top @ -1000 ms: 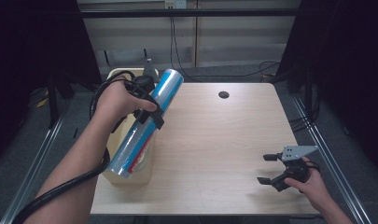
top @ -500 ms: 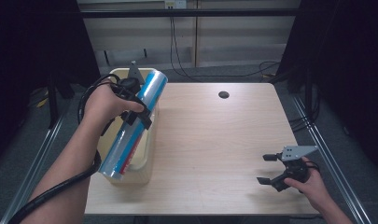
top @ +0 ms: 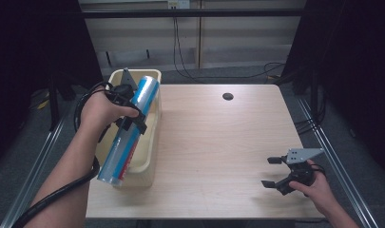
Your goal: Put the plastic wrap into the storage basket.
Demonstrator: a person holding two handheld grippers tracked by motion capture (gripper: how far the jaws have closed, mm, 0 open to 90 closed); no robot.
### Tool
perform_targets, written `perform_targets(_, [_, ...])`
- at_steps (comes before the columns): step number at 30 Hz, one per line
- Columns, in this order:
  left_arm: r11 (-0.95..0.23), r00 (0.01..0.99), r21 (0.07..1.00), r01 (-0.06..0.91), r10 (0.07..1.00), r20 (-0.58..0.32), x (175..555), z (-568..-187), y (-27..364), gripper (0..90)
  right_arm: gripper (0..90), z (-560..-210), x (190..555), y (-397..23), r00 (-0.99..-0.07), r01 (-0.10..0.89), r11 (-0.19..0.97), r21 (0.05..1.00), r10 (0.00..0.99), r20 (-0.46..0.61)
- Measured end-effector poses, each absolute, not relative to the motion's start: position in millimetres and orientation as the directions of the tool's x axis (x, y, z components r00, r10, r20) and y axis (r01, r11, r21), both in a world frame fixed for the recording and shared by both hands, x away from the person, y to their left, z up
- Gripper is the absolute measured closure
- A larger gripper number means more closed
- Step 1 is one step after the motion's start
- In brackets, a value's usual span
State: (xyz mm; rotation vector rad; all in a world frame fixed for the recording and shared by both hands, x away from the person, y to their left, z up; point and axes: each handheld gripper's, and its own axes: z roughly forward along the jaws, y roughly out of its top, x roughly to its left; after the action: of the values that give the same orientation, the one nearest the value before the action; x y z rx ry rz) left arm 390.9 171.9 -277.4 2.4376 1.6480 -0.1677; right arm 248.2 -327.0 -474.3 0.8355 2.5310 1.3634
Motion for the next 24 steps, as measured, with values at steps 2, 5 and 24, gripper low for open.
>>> perform_targets(2, [-0.362, 0.372, 0.087, 0.928, 0.908, -0.194, 391, -278, 174, 32.1, 6.4, -474, 248, -327, -0.834, 0.402, 0.433, 0.807, 0.537, 0.127])
perform_targets(5, [-0.336, 0.348, 0.092, 0.937, 0.916, -0.2, 390, -280, 178, 32.1, 6.4, -475, 248, -327, -0.834, 0.401, 0.433, 0.807, 0.537, 0.126])
perform_targets(24, [-0.285, 0.295, 0.075, 0.955, 0.933, -0.207, 387, -285, 189, 32.1, 6.4, -475, 248, -326, -0.835, 0.399, 0.437, 0.806, 0.536, 0.123])
